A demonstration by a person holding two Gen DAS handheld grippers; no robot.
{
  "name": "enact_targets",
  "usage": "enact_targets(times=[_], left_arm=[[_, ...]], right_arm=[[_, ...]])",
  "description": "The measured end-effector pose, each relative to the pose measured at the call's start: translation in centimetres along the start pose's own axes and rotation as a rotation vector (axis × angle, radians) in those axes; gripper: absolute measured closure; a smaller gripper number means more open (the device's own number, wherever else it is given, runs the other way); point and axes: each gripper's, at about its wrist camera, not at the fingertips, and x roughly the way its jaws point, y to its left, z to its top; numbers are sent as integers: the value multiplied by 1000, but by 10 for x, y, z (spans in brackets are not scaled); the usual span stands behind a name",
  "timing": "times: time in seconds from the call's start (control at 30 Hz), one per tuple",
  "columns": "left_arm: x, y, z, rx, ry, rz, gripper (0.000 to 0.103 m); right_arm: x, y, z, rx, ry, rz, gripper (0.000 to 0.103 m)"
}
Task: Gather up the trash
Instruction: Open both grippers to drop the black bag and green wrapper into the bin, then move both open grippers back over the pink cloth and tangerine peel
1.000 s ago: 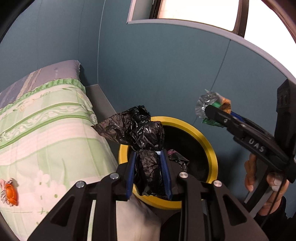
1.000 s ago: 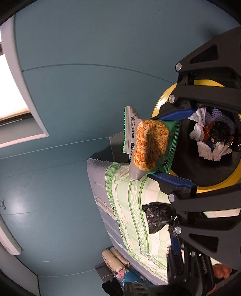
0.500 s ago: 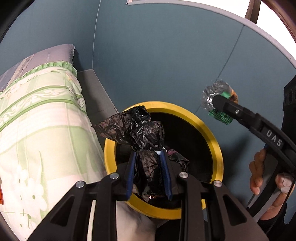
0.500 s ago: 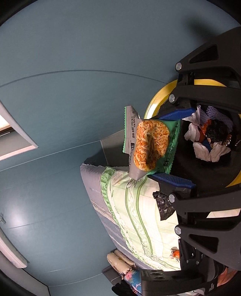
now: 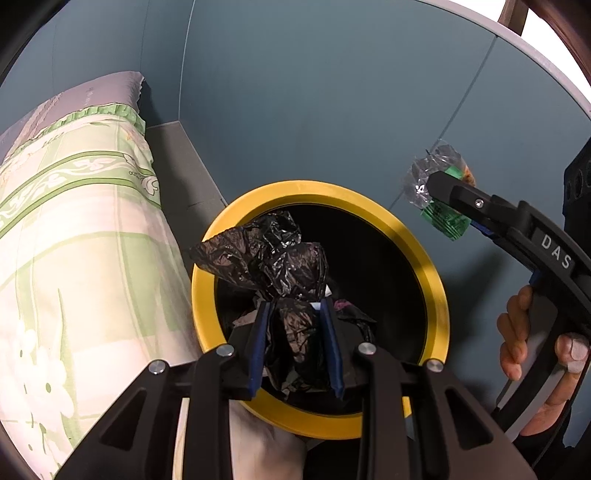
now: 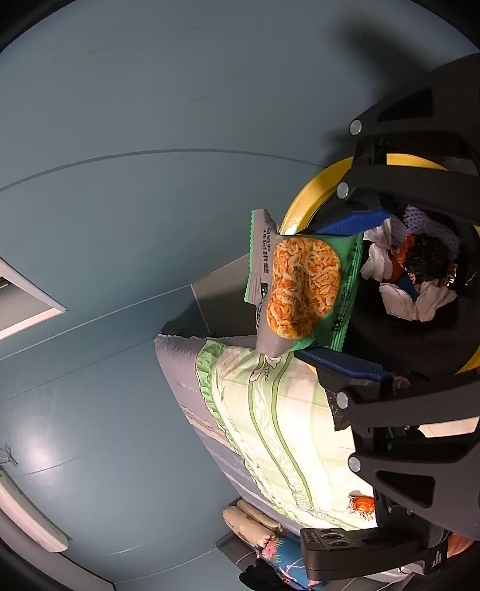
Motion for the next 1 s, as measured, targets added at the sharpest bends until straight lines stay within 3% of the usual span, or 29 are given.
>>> enact_targets(times=[0.07,0.3,0.6,1.0], left_arm=[[-1,0,0,-1,-2,0,75],[-7,7,1,-38,-27,6,42],[-35,35,1,-86,-78,42,33],[-97,111,-13,-185,-150,179,29]], right_arm=[[1,1,2,7,-1,3,46],[-4,-4,3,35,-14,-3,38],[-24,1,5,28,-51,14,36],[-41,61,2,-94,-63,121,28]])
